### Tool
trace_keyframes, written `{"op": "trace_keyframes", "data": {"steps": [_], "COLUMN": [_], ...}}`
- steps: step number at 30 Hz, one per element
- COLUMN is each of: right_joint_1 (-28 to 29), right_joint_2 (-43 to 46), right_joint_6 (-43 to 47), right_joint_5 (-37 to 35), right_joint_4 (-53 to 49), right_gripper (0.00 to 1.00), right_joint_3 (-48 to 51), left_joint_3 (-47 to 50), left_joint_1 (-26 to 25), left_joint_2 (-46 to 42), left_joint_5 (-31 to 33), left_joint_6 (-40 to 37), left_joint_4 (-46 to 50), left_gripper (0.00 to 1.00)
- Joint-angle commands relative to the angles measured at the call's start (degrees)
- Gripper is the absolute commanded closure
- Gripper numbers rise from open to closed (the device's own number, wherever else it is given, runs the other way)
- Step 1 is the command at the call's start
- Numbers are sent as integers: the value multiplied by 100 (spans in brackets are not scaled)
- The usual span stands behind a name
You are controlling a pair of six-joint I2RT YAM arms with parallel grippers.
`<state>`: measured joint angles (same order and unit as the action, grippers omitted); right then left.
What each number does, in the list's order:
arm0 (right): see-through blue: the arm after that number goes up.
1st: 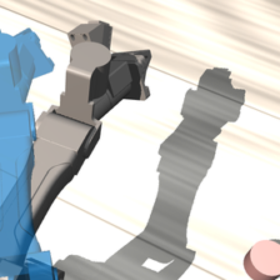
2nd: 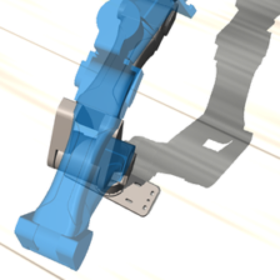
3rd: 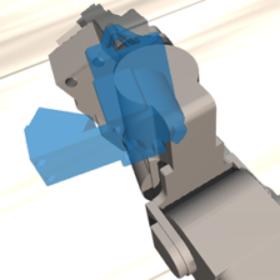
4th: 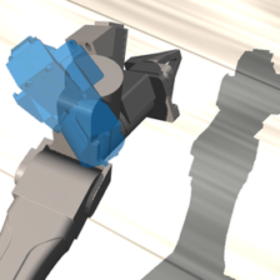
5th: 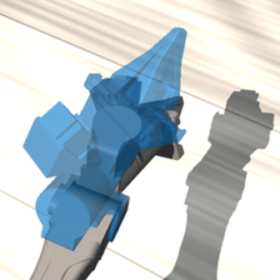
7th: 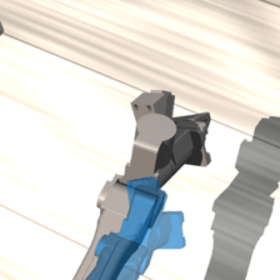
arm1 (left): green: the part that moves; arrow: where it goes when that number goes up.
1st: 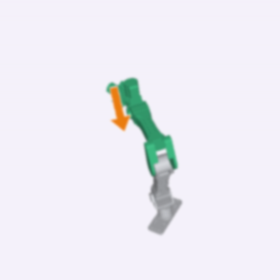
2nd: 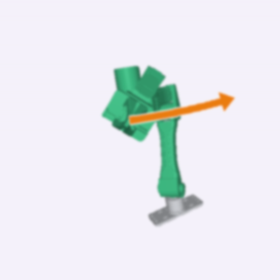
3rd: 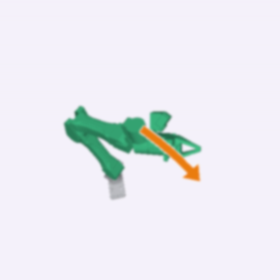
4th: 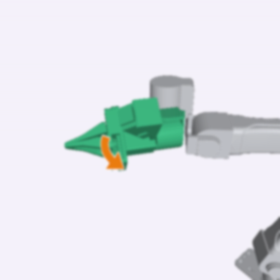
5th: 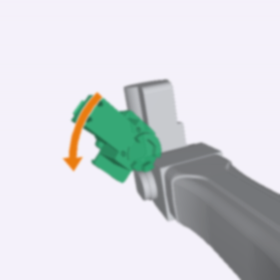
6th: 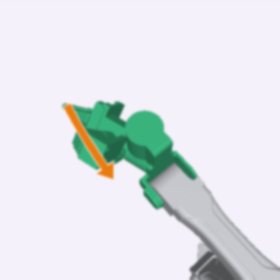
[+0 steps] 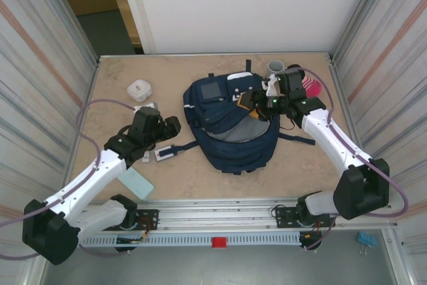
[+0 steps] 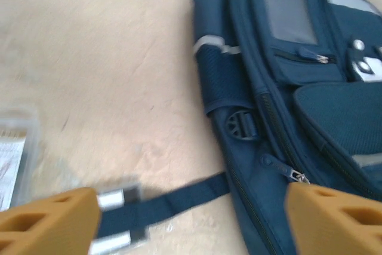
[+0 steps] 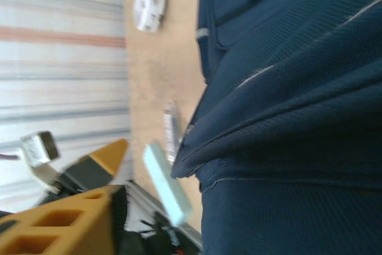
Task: Pack the student bag
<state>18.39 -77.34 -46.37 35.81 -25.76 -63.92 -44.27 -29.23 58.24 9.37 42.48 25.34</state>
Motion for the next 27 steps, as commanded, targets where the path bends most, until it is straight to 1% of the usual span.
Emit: {"op": "trace_keyframes", "data": {"steps": [1,3,4,7,10,13,16,22,27], "right_joint_1": [65,115,165,310,501,602,741,1211,1544], "right_joint_2": [414,653,792,1192,1566,1800,1813,1479,1132], "right_joint_6": [468,551,572,627,690,680,593,408,375], "right_joint_5": [-635,-967,-1173,-1695,-2157,-2103,-1960,-1872,-1872], "right_joint_4": [-1169,-1724,-1990,-2575,-2827,-2598,-2195,-1479,-1172], "right_gripper": [30,25,24,25,26,26,27,27,27], "right_joint_3": [-91,3,63,152,110,171,281,401,411], "left_joint_3": [-350,-424,-442,-473,-486,-512,-448,-55,350], "left_joint_1": [107,221,289,574,807,999,1160,1346,1493], "left_joint_2": [-103,-118,-126,-99,-42,58,143,188,308], "left_joint_5": [262,167,171,225,449,586,645,574,432], "left_joint_6": [888,1074,1230,1754,2181,2621,2877,3123,3116], "left_joint_4": [1439,1799,1993,2653,3385,4057,4464,4631,4414], "left_gripper": [9,5,5,4,3,2,1,2,1]}}
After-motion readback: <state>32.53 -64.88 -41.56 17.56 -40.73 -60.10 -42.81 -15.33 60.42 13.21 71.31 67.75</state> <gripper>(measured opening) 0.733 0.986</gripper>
